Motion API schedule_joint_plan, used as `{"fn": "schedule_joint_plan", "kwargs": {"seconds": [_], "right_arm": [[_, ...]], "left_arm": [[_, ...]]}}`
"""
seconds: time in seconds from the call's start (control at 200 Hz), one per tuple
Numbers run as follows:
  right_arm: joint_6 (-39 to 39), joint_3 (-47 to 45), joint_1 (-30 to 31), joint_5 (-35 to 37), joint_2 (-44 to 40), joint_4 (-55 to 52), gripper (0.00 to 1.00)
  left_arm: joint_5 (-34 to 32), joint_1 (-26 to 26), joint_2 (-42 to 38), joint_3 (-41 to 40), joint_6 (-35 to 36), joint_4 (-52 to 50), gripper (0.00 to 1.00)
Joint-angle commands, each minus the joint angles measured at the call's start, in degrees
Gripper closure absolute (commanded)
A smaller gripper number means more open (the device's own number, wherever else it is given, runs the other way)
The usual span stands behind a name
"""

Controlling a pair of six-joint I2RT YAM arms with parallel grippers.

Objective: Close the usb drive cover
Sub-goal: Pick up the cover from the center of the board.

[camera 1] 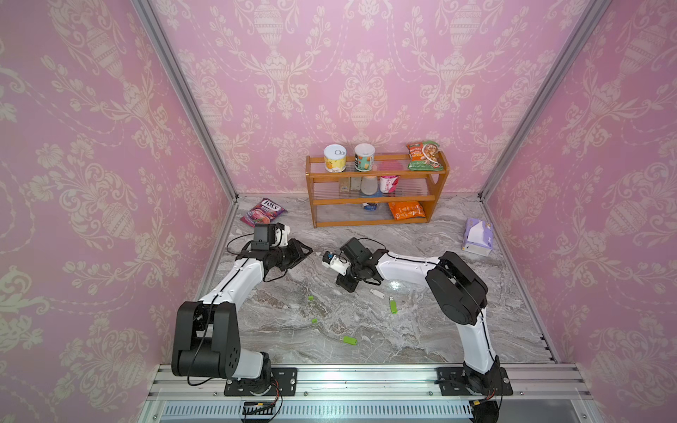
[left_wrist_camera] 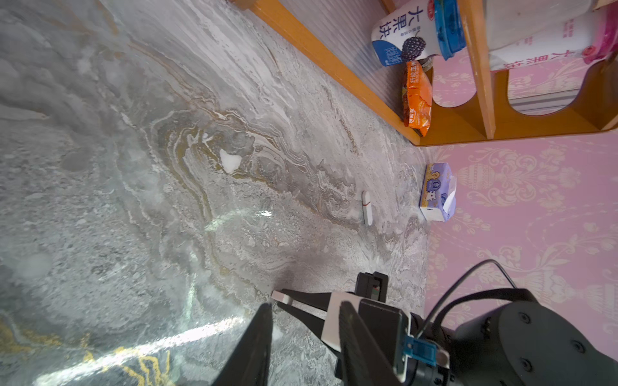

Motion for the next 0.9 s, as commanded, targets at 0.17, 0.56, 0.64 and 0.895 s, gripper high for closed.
{"fn": "schedule_joint_plan", "kwargs": {"seconds": [0.17, 0.56, 0.64, 0.895], "right_arm": [[9.2, -6.9, -9.3, -18.4, -10.0, 9.6, 1.0], [9.9, -6.9, -11.8, -26.0, -14.9, 8.2, 1.0], [9.8, -6.9, -11.9, -26.8, -15.4, 7.6, 1.0], [10.5, -6.9, -13.0, -32.1, -14.8, 7.6, 1.0]], "left_arm": [[10.8, -0.7, 1.2, -1.5, -0.5, 7.9, 0.66], [14.2, -13.0, 6.7, 5.3, 4.5, 9.3, 0.7], [13.3, -13.2, 7.1, 6.4, 5.8, 7.4, 0.72], [13.9, -14.3, 7.9, 7.6, 7.9, 6.0, 0.72]]}}
